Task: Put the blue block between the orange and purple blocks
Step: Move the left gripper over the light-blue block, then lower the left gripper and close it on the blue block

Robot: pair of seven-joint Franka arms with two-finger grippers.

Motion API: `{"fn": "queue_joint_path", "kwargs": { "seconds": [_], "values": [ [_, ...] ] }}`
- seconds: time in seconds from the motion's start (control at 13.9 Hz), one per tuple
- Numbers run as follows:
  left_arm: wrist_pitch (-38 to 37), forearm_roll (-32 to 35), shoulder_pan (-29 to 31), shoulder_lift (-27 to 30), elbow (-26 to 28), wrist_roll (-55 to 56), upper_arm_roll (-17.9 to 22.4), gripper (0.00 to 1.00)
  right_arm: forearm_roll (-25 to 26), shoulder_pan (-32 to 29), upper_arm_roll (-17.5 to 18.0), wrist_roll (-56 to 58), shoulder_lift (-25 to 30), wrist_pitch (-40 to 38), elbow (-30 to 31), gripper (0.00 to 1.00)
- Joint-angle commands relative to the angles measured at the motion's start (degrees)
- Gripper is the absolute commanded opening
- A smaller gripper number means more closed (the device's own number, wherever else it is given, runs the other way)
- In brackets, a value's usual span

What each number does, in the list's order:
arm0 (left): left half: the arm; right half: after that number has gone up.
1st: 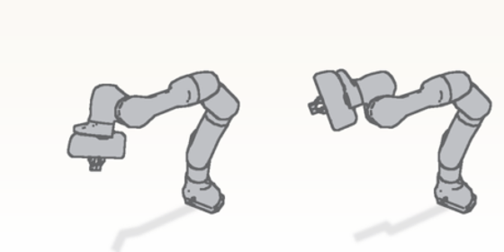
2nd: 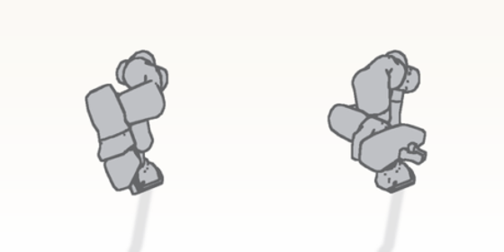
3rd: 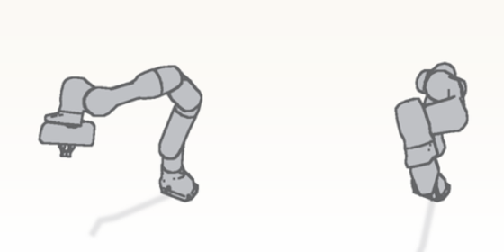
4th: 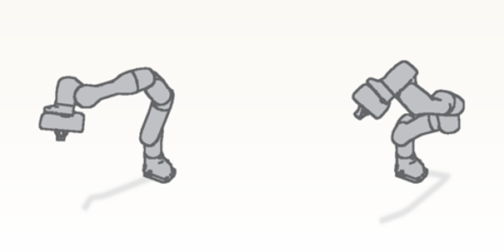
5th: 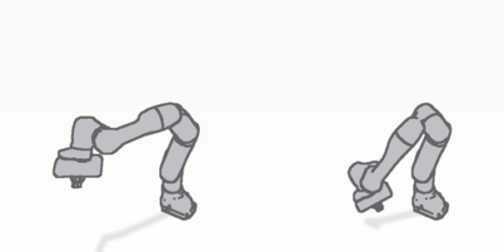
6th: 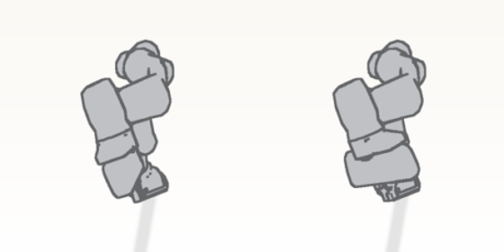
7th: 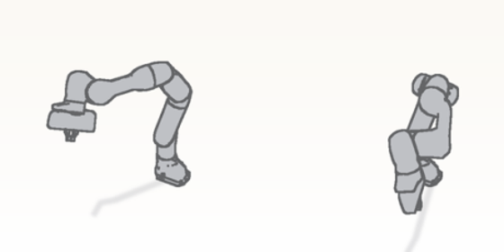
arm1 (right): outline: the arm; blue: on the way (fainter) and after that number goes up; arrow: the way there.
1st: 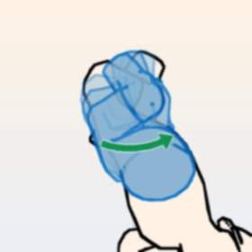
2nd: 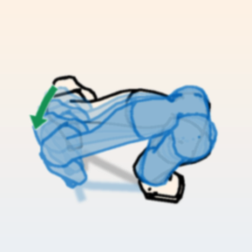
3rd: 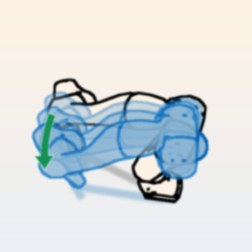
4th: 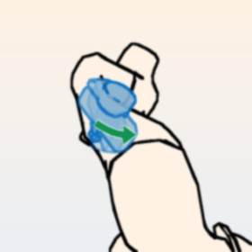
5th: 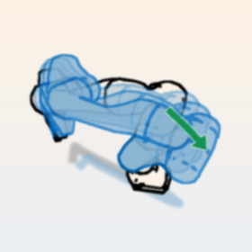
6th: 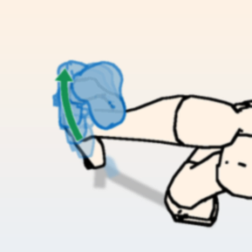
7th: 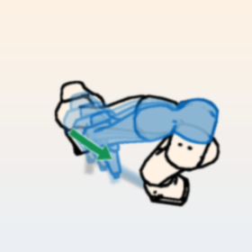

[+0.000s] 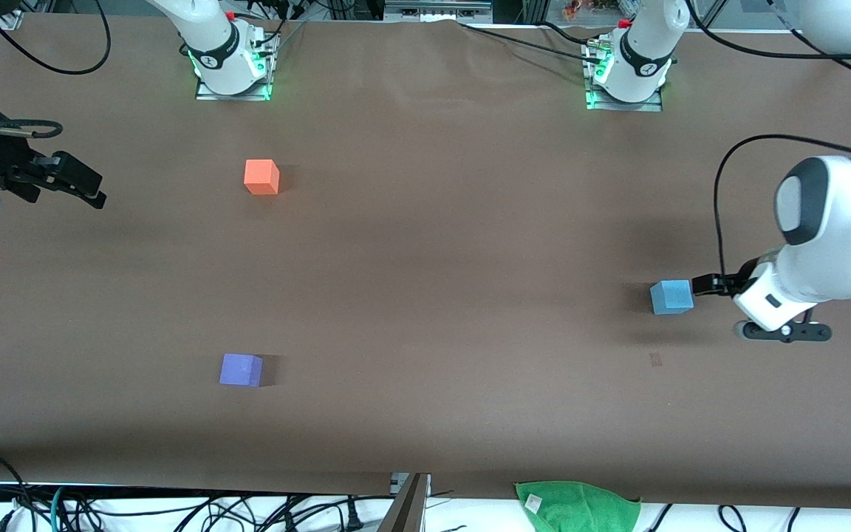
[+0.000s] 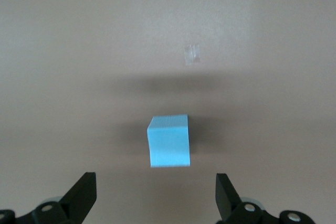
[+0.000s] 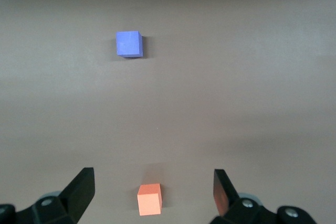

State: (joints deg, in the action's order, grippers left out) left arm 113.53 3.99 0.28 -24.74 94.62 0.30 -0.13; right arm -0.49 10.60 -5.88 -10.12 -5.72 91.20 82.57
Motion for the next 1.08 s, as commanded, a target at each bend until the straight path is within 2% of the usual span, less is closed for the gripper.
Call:
{"fn": "queue_joint_path", "kwargs": {
  "seconds": [0.0, 0.07, 0.29, 0.5, 0.86, 0.93, 1.01],
  "values": [
    [15.6, 1.2, 0.2, 2.0, 12.9, -1.0, 0.0, 1.0, -0.7, -0.4, 0.1, 1.1, 0.0, 0.3, -0.1, 1.0],
    [19.4, 1.3, 0.2, 1.5, 15.1, -1.3, 0.1, 1.0, -0.7, -0.4, 0.1, 1.0, 0.0, 0.3, -0.1, 1.0],
    [23.6, 1.4, 0.2, -2.8, 15.5, -1.6, 0.1, 1.0, -0.7, -0.2, 0.2, 1.0, 0.0, 0.1, -0.2, 1.0],
    [24.5, 5.6, 0.7, -4.2, 15.3, -2.5, 0.1, 1.0, -0.8, -0.5, 0.2, 1.0, 0.1, 0.5, -0.4, 1.0],
    [25.9, 4.5, 1.0, -8.2, 15.6, -0.7, -0.1, 1.0, -0.8, -0.4, 0.1, 1.0, 0.0, 0.5, -0.3, 1.0],
    [25.8, 3.8, 1.0, -8.5, 15.6, 0.0, -0.1, 0.8, -0.8, -0.5, 0.2, 1.0, 0.0, 0.5, -0.3, 1.0],
    [25.3, 3.7, 0.9, -8.2, 15.6, 0.2, -0.1, 0.44, -0.8, -0.5, 0.1, 1.0, 0.0, 0.5, -0.3, 1.0]
  ]
}}
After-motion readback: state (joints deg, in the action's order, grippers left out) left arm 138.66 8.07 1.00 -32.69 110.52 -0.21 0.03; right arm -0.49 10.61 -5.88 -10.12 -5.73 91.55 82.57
